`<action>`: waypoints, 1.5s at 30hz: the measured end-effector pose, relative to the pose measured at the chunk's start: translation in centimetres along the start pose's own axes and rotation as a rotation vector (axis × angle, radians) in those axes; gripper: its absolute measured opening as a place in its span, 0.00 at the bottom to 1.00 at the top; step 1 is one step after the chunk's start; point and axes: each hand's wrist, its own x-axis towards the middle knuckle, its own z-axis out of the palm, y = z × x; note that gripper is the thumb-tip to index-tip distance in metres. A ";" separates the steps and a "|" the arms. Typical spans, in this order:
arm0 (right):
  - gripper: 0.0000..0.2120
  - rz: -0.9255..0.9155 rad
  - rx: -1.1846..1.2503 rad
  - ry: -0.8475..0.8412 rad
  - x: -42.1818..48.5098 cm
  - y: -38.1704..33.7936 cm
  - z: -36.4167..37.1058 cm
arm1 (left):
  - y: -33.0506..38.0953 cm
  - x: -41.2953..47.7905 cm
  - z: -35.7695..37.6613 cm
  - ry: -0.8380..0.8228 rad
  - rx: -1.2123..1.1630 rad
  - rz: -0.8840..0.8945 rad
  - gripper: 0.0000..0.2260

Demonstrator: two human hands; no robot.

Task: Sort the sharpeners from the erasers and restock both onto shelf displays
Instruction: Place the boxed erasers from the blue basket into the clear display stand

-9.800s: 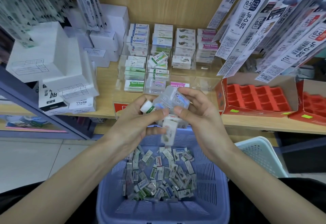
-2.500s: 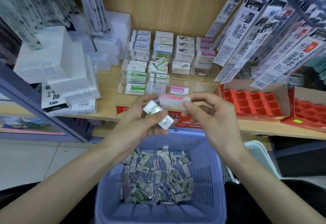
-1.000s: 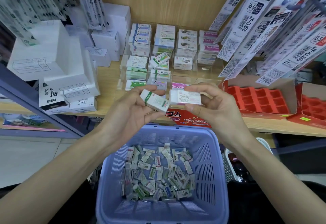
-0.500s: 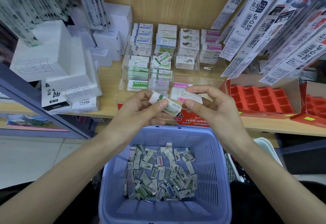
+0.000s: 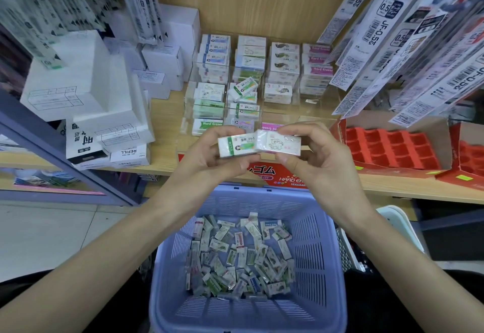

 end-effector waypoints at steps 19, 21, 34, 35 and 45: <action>0.21 0.041 -0.216 -0.218 3.3 0.1 -0.5 | 1.5 3.2 -1.7 0.035 0.197 0.100 0.14; 0.19 0.008 -0.230 -0.218 4.5 -0.1 -0.3 | 2.1 4.1 -2.0 0.034 0.196 0.100 0.14; 0.11 0.069 -0.248 0.098 11.9 3.0 -2.6 | 3.1 14.0 -4.8 0.228 1.124 0.358 0.14; 0.11 0.072 -0.270 0.127 12.2 3.2 -3.3 | 3.0 14.9 -4.7 0.269 1.224 0.402 0.11; 0.14 0.075 -0.336 0.167 12.3 3.7 -3.2 | 2.4 16.7 -2.4 0.324 1.552 0.177 0.17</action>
